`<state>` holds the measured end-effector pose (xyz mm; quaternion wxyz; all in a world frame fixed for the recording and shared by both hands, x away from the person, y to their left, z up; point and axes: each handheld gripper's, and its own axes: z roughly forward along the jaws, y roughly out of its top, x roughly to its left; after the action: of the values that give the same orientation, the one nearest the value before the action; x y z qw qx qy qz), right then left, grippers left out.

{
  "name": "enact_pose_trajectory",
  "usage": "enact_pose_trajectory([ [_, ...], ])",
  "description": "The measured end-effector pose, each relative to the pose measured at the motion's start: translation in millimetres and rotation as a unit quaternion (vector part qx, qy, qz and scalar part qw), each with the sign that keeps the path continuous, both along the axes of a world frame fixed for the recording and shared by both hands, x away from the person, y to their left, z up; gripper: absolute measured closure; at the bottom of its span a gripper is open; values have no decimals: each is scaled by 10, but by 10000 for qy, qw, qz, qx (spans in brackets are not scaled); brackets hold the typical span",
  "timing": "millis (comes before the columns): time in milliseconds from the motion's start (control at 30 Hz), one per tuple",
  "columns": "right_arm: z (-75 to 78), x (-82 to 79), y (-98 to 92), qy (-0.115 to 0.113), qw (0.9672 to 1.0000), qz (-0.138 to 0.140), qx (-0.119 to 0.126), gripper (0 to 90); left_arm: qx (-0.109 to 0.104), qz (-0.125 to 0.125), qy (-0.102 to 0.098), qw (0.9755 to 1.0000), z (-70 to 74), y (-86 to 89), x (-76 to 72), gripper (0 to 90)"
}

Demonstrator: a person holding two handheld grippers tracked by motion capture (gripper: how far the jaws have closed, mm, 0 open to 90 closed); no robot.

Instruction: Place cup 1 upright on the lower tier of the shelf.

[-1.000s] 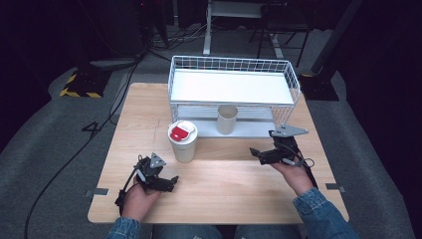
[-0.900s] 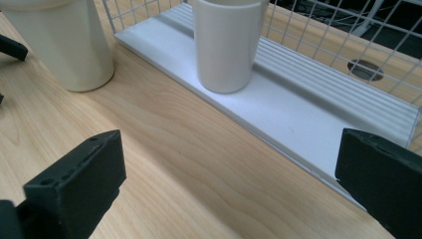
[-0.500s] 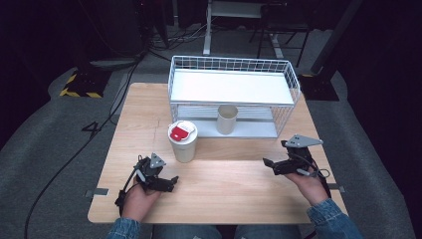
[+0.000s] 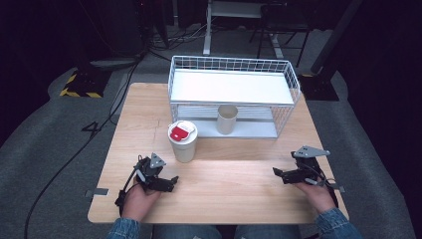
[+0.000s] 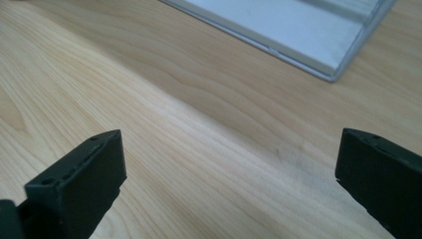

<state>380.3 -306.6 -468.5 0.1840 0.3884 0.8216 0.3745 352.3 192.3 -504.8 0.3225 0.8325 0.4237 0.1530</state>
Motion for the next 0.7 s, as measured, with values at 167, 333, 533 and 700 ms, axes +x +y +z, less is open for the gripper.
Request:
enact_pose_trajectory([
  [167, -99, -19, -57, 79, 9999, -71, -1, 0, -1, 0, 0, 10000, 0, 0, 0, 31],
  [333, -200, -47, -94, 163, 9997, -155, 8, 0, -1, 0, 0, 10000, 0, 0, 0, 31],
  [533, -293, -69, -117, 148, 9995, -236, -117, 0, -1, 0, 0, 10000, 0, 0, 0, 32],
  [700, -343, -87, -118, 123, 9988, -380, -275, 0, -1, 0, -1, 10000, 0, 0, 0, 31],
])
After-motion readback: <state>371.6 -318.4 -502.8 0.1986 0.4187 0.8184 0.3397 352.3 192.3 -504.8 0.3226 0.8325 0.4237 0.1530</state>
